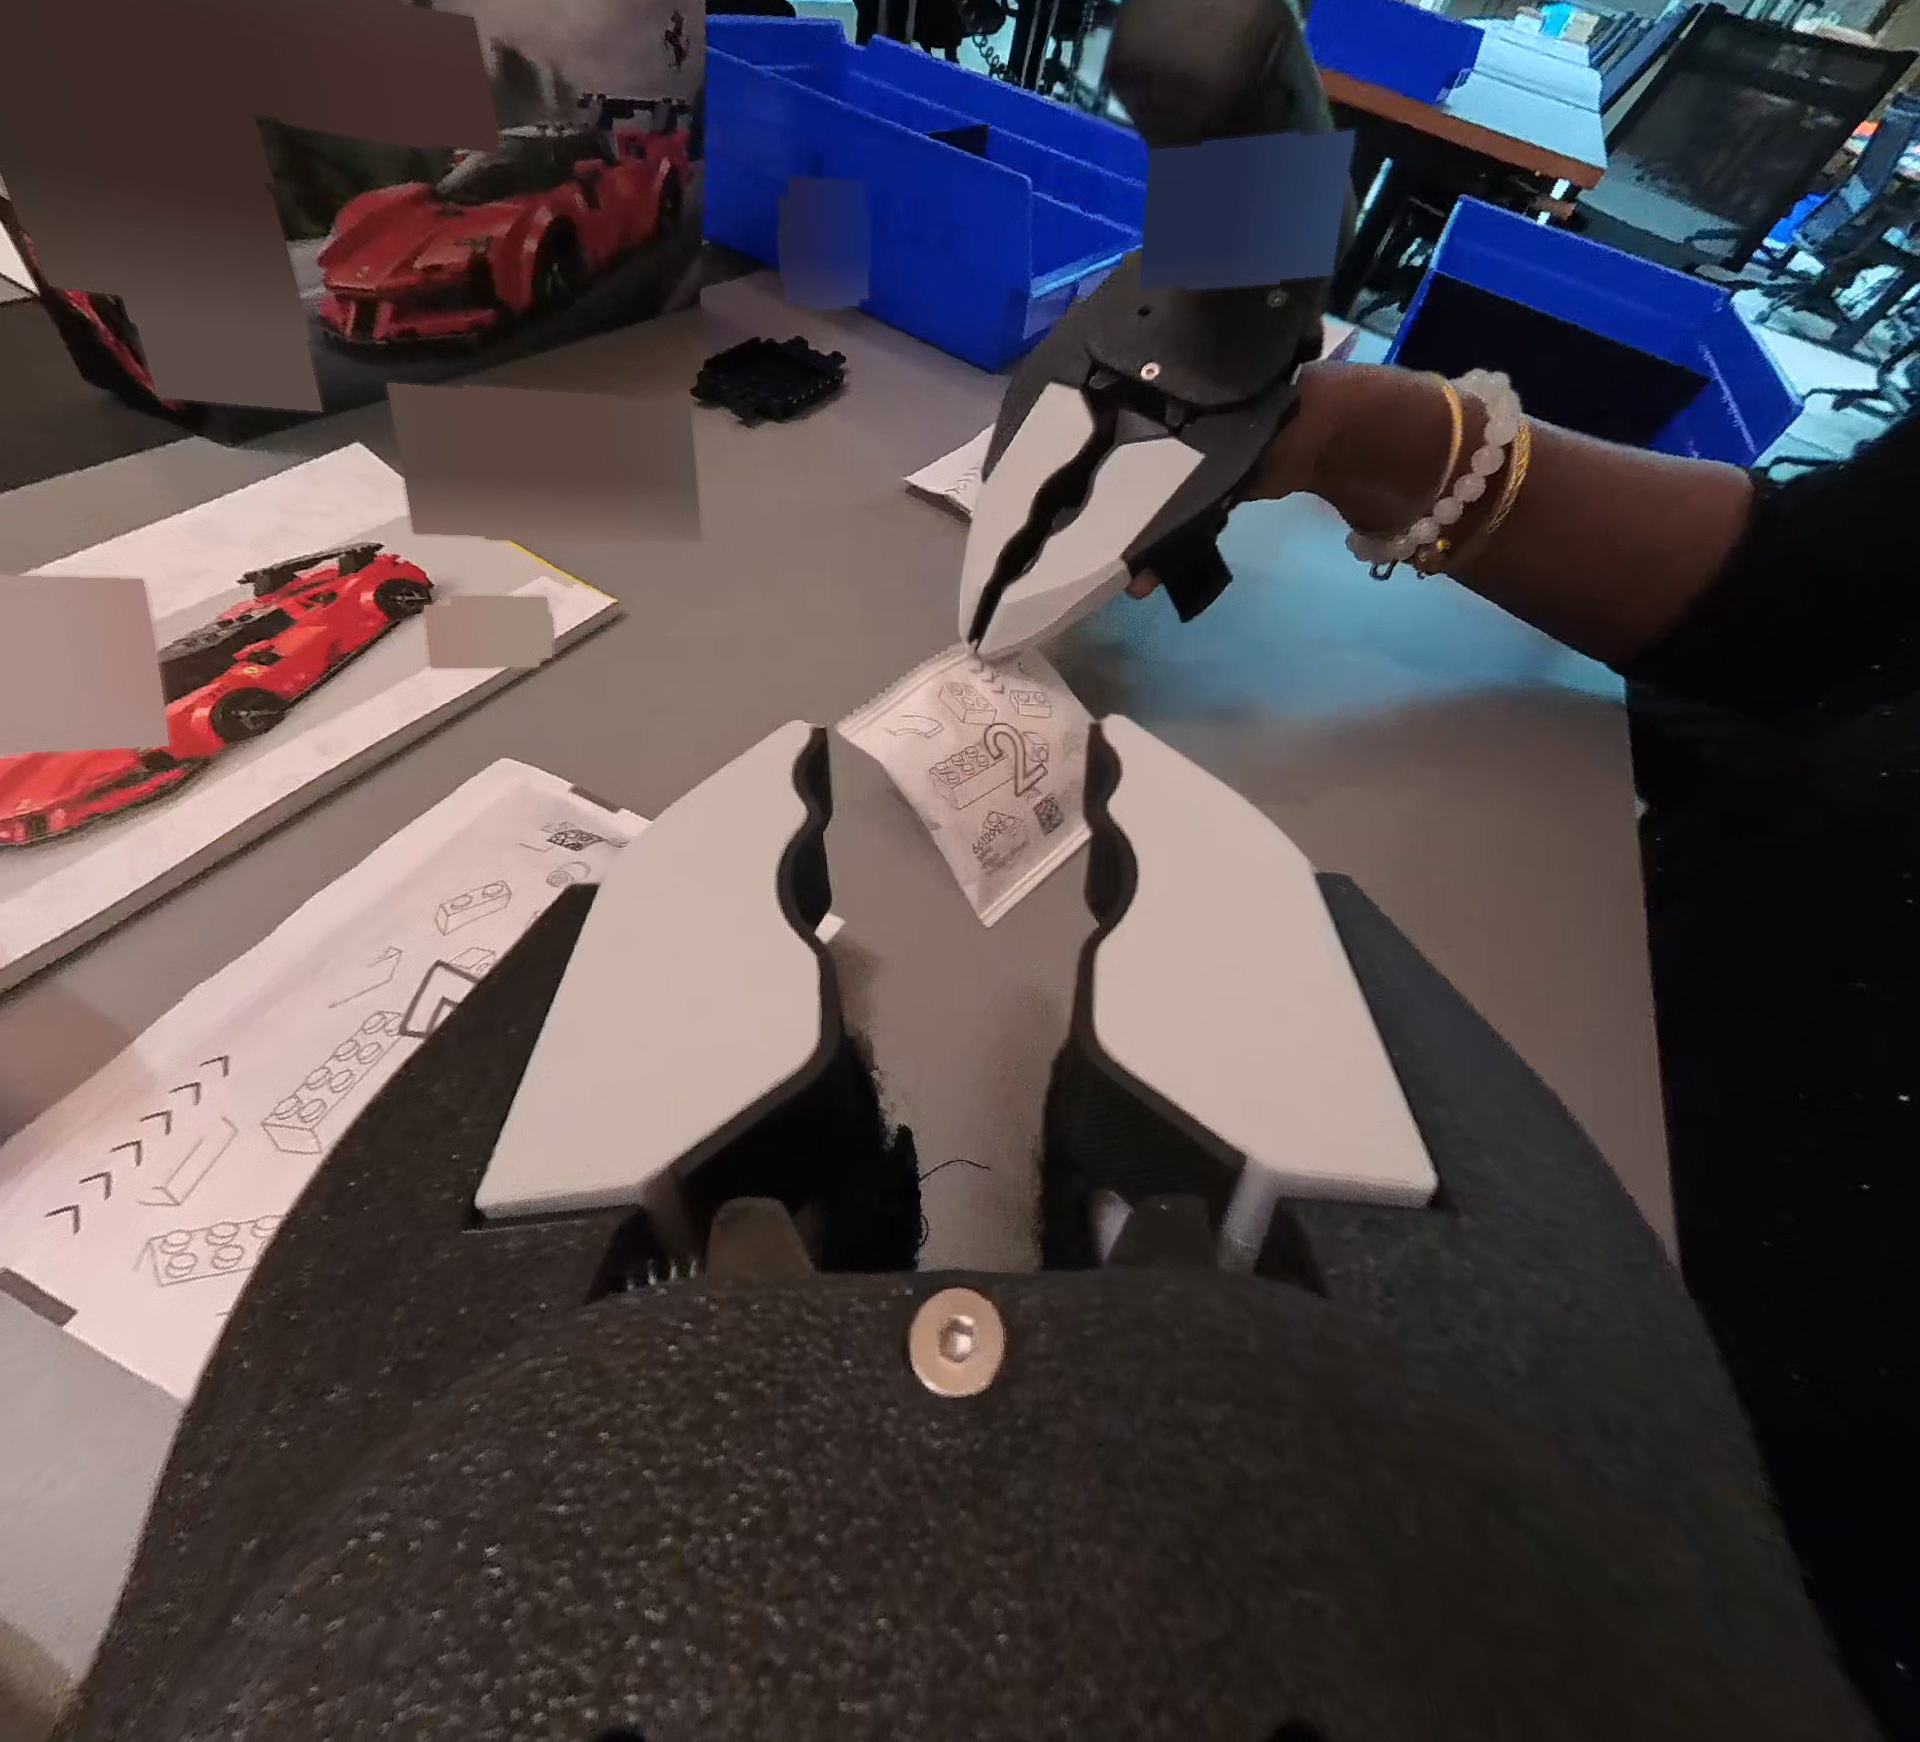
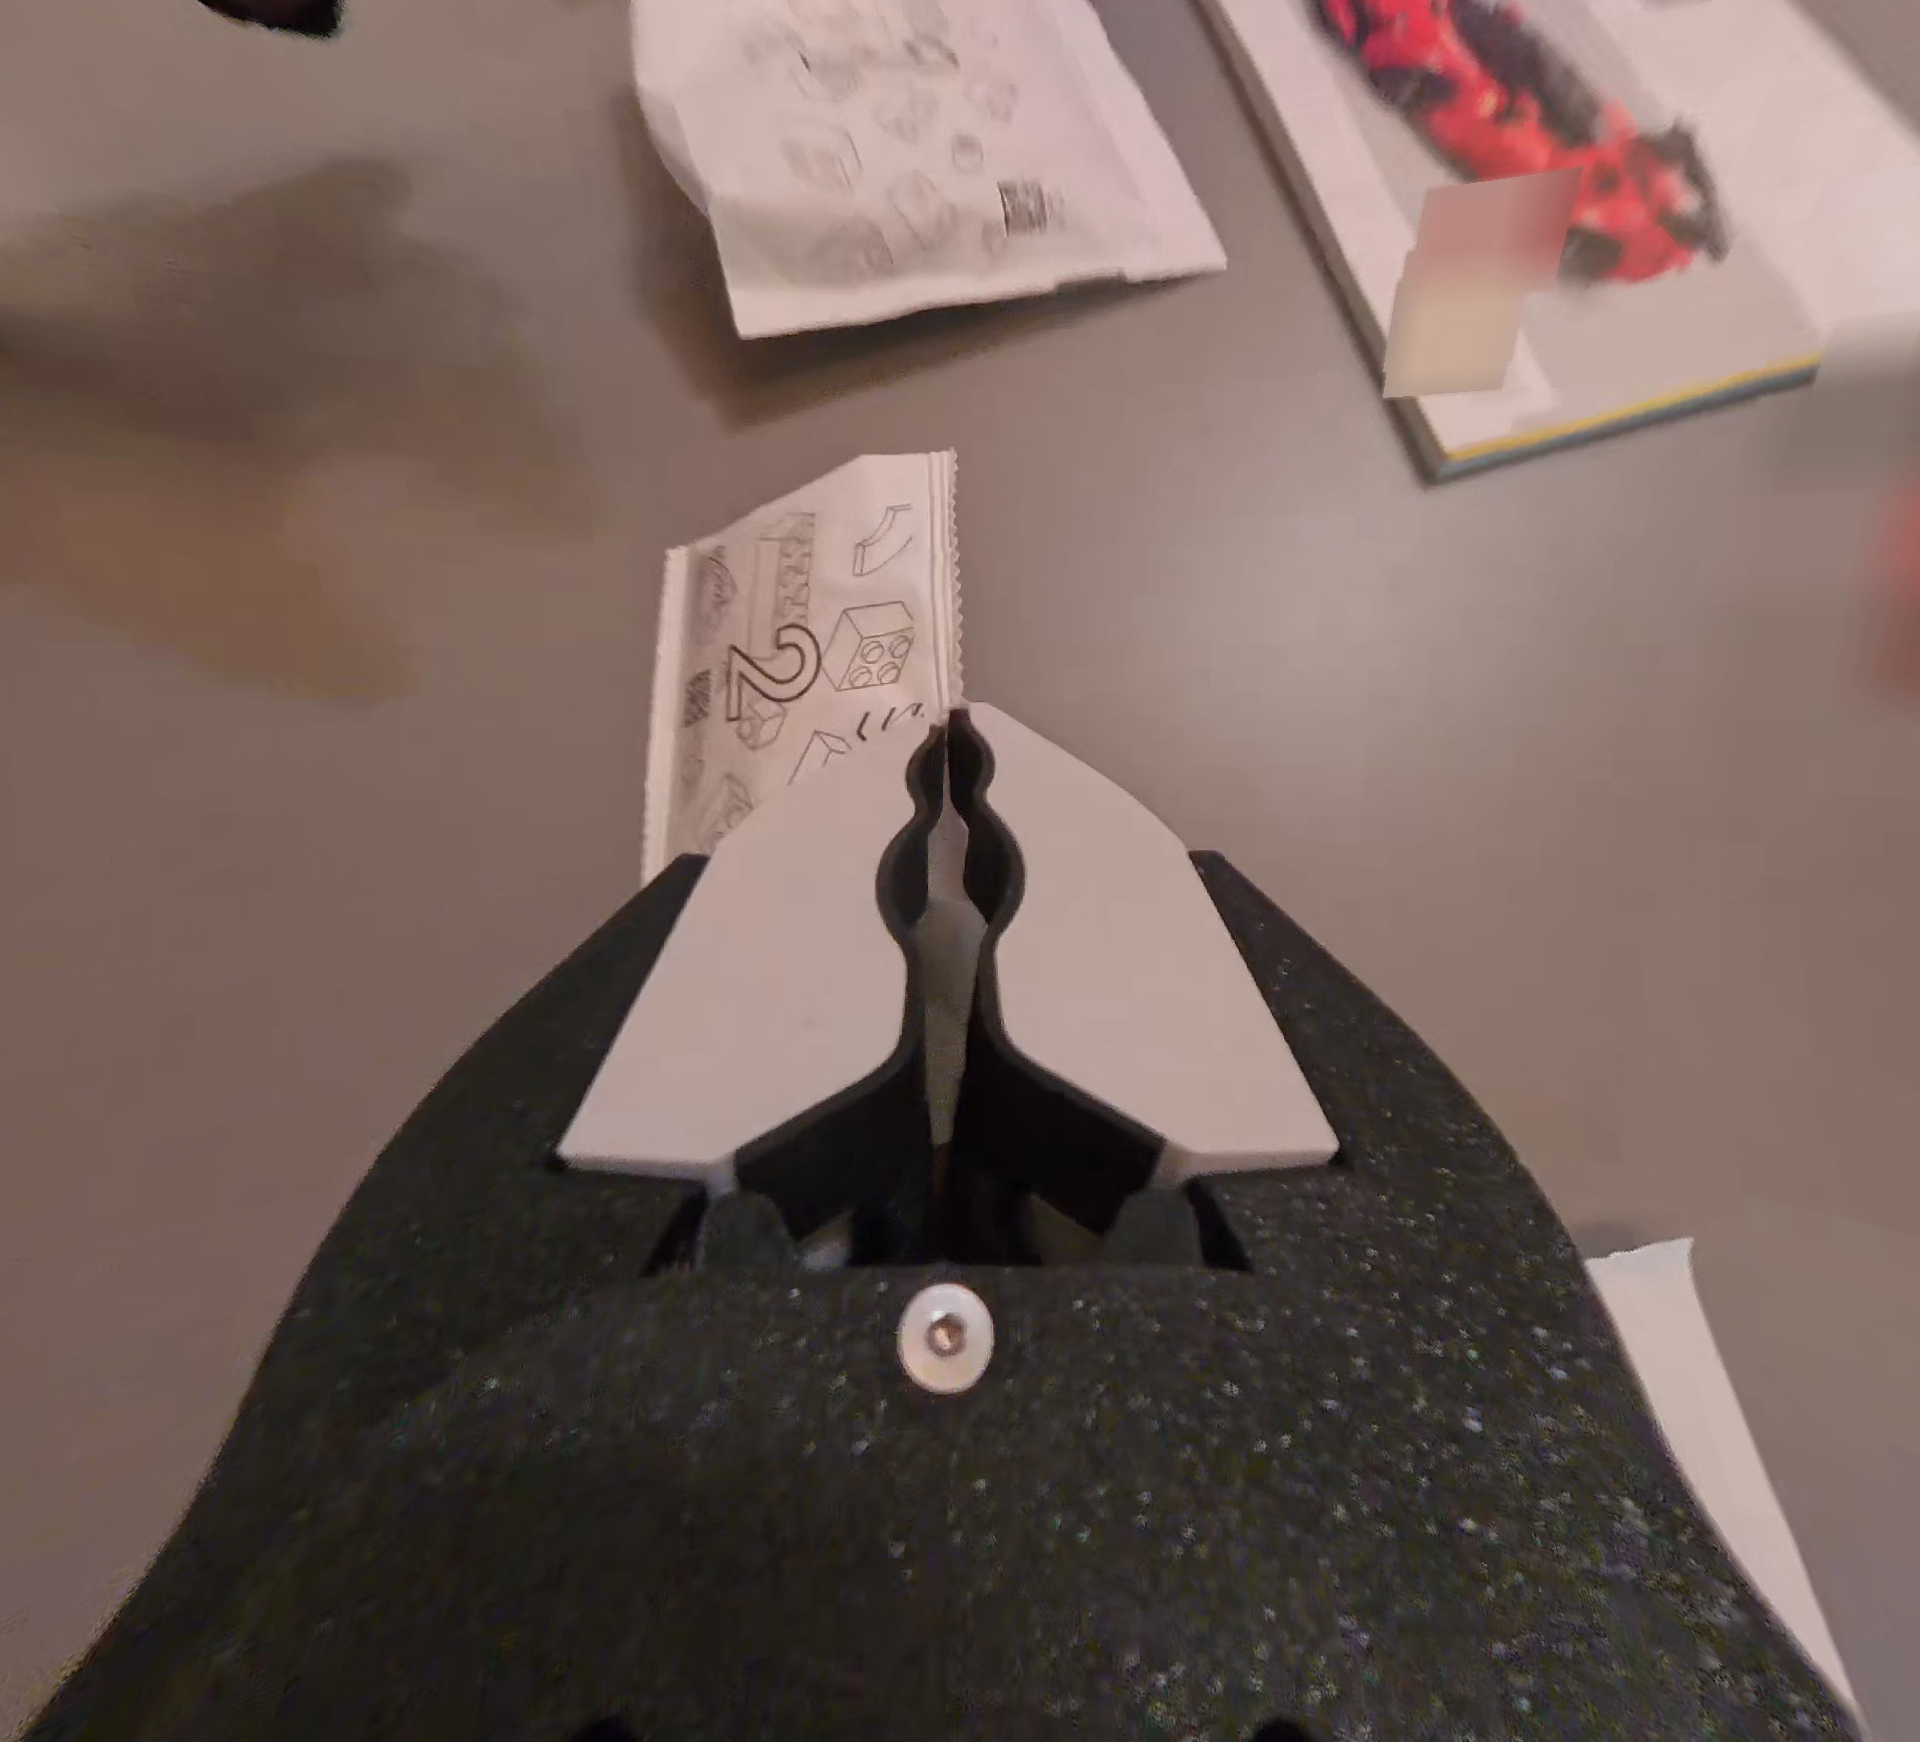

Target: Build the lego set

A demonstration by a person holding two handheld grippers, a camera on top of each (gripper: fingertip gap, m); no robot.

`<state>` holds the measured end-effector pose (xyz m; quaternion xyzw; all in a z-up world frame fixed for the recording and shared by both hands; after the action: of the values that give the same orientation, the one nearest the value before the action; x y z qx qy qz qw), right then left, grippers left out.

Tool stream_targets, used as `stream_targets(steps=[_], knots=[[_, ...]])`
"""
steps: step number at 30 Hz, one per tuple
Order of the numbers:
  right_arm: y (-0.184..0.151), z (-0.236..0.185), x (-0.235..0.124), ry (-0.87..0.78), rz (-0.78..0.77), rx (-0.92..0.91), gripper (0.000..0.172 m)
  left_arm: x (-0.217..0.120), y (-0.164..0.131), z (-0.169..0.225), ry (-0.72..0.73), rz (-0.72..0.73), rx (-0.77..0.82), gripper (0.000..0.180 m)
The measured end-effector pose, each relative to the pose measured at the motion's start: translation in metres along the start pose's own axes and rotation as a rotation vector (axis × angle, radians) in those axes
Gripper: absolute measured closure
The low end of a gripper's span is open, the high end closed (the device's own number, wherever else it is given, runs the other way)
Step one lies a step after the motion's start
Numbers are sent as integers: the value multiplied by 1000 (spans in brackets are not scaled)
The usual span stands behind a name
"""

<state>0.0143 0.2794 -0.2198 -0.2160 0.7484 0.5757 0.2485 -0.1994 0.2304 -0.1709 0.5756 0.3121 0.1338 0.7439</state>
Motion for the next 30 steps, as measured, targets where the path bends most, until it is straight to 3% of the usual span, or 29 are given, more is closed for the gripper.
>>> stream_targets(steps=[2,8,13,17,24,27,30], knots=[[7,-6,-6,10,34,-34,171,1,1,1,-22,12,-27,132],[27,-22,-19,67,105,-96,171,6,-2,4,-51,-27,-36,131],[40,-39,-23,48,116,-258,172,19,-13,8,-144,-77,-101,130],[47,-48,-24,45,128,-306,172,28,-14,8,-116,-54,-95,138],[56,-61,-23,101,145,-344,172,28,-5,23,-188,30,-11,148],[61,-64,-22,109,165,-344,171,24,-1,31,-226,52,48,178],[68,-64,-26,124,240,-324,167,18,7,31,-219,98,33,180]])
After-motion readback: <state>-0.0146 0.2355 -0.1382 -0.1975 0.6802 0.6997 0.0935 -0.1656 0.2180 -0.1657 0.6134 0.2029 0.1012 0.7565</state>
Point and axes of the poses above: each gripper's, where its closed fingertips meet, x out along the fingers, y out of its top, z = x × y across the jaws, the point moved 7 cm from there along -x, back along the fingers, and after that the axes turned 12 degrees about y, right-handed, at the moved point
